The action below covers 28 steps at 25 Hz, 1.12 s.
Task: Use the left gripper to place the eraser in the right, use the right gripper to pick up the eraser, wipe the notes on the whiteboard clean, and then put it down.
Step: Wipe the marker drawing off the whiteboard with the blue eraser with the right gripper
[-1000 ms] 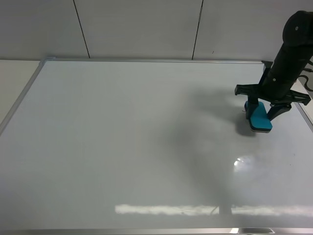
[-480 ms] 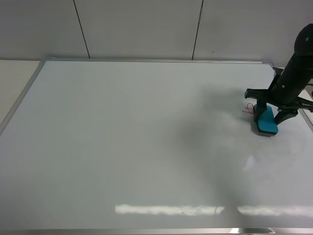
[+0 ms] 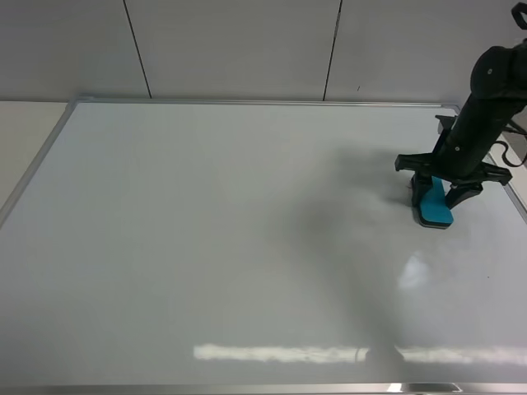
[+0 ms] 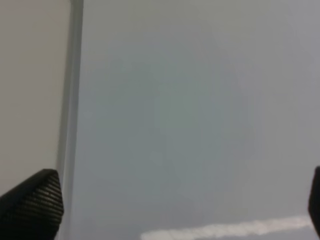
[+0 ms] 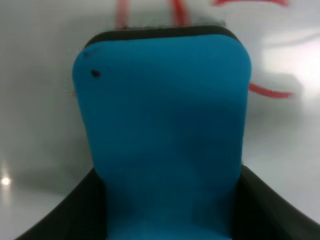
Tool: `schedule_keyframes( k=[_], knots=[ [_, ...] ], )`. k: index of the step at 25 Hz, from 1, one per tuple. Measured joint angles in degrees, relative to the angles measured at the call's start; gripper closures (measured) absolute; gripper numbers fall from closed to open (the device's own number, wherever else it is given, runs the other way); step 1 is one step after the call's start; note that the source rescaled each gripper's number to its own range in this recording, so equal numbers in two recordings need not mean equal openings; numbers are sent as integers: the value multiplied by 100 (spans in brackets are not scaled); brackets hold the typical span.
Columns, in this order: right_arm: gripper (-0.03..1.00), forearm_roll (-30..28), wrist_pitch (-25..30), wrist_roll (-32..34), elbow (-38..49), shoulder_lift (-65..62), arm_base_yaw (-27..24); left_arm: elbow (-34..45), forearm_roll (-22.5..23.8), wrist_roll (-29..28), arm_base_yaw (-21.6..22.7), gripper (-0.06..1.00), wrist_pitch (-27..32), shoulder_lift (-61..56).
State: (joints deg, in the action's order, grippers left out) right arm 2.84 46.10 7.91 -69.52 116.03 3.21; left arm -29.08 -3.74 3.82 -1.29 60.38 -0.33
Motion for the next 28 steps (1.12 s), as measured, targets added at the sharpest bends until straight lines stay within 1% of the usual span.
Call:
schedule_keyframes(
  k=[3, 5, 9, 13, 19, 23, 25, 28],
  knots=[
    [93, 111, -193, -59, -15, 7, 278, 0, 0, 0, 0, -5, 0, 0],
    [93, 305, -304, -152, -15, 7, 397, 0, 0, 0, 0, -5, 0, 0],
    [93, 434, -311, -211, -68, 18, 392, 0, 0, 0, 0, -5, 0, 0],
    [93, 664, -170, -211, -305, 85, 103, 0, 0, 0, 0, -5, 0, 0],
    [93, 654, -320, -211, -644, 245, -857, 0, 0, 0, 0, -5, 0, 0],
    [93, 667, -263, -211, -755, 380, -1316, 0, 0, 0, 0, -5, 0, 0],
    [93, 698, -185, -211, -808, 447, -1349, 0, 0, 0, 0, -5, 0, 0],
    [93, 630, -137, -367, -847, 490, -1177, 0, 0, 0, 0, -5, 0, 0]
  ],
)
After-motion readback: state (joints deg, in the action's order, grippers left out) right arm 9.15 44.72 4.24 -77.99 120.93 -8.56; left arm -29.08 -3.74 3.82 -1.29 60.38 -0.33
